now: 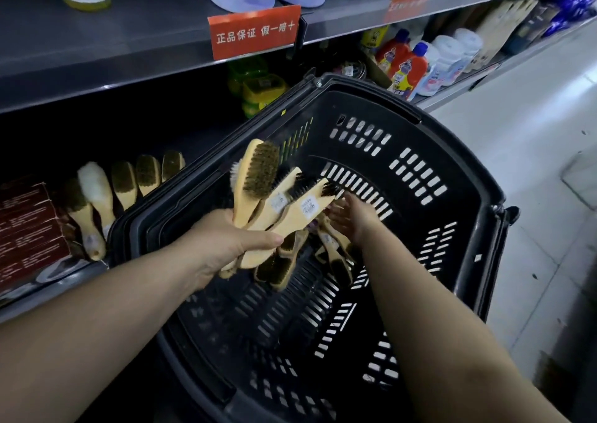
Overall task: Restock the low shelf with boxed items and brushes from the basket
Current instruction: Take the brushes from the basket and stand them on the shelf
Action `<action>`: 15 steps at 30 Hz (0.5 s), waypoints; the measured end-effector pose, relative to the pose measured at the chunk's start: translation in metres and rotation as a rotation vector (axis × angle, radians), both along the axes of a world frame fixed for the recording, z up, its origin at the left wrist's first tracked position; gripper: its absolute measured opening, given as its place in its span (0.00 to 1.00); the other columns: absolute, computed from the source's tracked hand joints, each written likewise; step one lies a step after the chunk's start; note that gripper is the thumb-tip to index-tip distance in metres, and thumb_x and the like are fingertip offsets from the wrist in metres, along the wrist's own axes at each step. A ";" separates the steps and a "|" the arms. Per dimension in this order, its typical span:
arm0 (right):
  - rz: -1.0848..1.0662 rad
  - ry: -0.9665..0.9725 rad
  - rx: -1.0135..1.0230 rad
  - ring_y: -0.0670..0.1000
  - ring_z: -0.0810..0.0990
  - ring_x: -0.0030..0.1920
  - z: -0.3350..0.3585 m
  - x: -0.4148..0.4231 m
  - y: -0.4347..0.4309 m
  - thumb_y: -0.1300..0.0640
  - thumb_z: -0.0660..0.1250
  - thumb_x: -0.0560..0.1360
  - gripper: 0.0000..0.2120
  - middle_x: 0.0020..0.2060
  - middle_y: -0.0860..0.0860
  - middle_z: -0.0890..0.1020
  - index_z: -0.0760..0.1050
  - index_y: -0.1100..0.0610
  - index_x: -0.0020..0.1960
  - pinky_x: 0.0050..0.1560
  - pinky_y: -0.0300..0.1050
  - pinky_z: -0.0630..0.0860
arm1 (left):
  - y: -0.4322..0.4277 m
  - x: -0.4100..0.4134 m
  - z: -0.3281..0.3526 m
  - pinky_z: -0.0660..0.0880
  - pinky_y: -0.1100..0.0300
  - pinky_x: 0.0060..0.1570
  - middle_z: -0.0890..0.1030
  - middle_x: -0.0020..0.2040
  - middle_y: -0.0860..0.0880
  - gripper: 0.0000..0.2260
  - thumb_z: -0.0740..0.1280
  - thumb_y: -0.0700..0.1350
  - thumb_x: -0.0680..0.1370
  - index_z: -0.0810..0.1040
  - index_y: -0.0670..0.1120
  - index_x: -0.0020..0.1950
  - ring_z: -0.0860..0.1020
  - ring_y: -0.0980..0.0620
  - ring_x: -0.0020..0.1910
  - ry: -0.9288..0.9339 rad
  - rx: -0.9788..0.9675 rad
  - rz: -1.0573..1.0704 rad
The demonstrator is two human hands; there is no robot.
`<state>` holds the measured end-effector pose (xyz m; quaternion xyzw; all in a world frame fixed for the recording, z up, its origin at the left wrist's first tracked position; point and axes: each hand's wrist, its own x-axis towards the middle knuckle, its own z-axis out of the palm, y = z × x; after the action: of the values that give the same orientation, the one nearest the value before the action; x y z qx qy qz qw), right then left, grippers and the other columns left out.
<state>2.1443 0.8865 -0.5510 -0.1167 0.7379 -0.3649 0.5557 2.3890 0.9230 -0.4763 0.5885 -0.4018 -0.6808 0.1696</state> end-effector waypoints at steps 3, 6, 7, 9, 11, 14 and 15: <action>0.147 0.289 0.230 0.51 0.81 0.42 -0.065 -0.010 0.028 0.58 0.63 0.77 0.16 0.46 0.56 0.81 0.72 0.61 0.63 0.29 0.35 0.73 | -0.001 0.000 -0.003 0.77 0.46 0.52 0.86 0.37 0.48 0.10 0.78 0.42 0.65 0.82 0.46 0.44 0.84 0.47 0.40 -0.049 -0.025 0.000; 0.350 0.408 0.390 0.56 0.74 0.63 -0.124 -0.013 0.056 0.61 0.65 0.75 0.22 0.64 0.59 0.75 0.67 0.65 0.68 0.51 0.36 0.73 | -0.001 0.001 -0.005 0.79 0.50 0.40 0.86 0.40 0.45 0.10 0.77 0.44 0.66 0.82 0.46 0.46 0.83 0.45 0.40 -0.060 -0.024 -0.023; 0.386 0.473 0.397 0.56 0.71 0.67 -0.137 -0.013 0.062 0.61 0.67 0.74 0.27 0.67 0.59 0.72 0.64 0.64 0.70 0.61 0.40 0.70 | -0.001 0.000 -0.006 0.76 0.55 0.35 0.85 0.40 0.44 0.11 0.76 0.45 0.67 0.82 0.46 0.47 0.82 0.45 0.39 -0.062 -0.019 -0.040; 0.464 0.623 0.404 0.58 0.70 0.67 -0.156 -0.014 0.070 0.59 0.70 0.70 0.30 0.67 0.59 0.72 0.64 0.60 0.70 0.66 0.47 0.68 | 0.001 -0.001 -0.007 0.75 0.57 0.35 0.86 0.39 0.46 0.11 0.75 0.45 0.68 0.82 0.45 0.48 0.82 0.49 0.38 -0.051 -0.011 -0.070; 0.580 0.692 0.414 0.60 0.74 0.62 -0.165 -0.015 0.074 0.53 0.71 0.69 0.28 0.61 0.59 0.76 0.67 0.56 0.66 0.60 0.48 0.72 | 0.001 -0.003 -0.006 0.76 0.57 0.37 0.86 0.39 0.47 0.12 0.75 0.44 0.67 0.81 0.45 0.49 0.83 0.53 0.37 -0.043 -0.014 -0.082; 0.738 0.601 0.420 0.59 0.76 0.59 -0.155 -0.013 0.065 0.53 0.72 0.68 0.27 0.58 0.58 0.77 0.68 0.55 0.65 0.58 0.47 0.74 | -0.001 -0.003 -0.006 0.73 0.61 0.35 0.86 0.39 0.47 0.14 0.77 0.45 0.65 0.81 0.46 0.48 0.83 0.52 0.38 -0.046 -0.028 -0.071; 0.782 0.536 0.426 0.58 0.77 0.57 -0.146 -0.015 0.057 0.55 0.72 0.69 0.24 0.57 0.58 0.78 0.71 0.57 0.63 0.58 0.49 0.75 | -0.001 -0.003 -0.006 0.72 0.60 0.37 0.86 0.40 0.46 0.15 0.78 0.45 0.63 0.81 0.46 0.48 0.82 0.49 0.40 -0.052 -0.038 -0.074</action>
<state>2.1294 0.9438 -0.6965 -0.3575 0.8134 0.0710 0.4534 2.3861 0.9218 -0.4820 0.5872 -0.4406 -0.6634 0.1449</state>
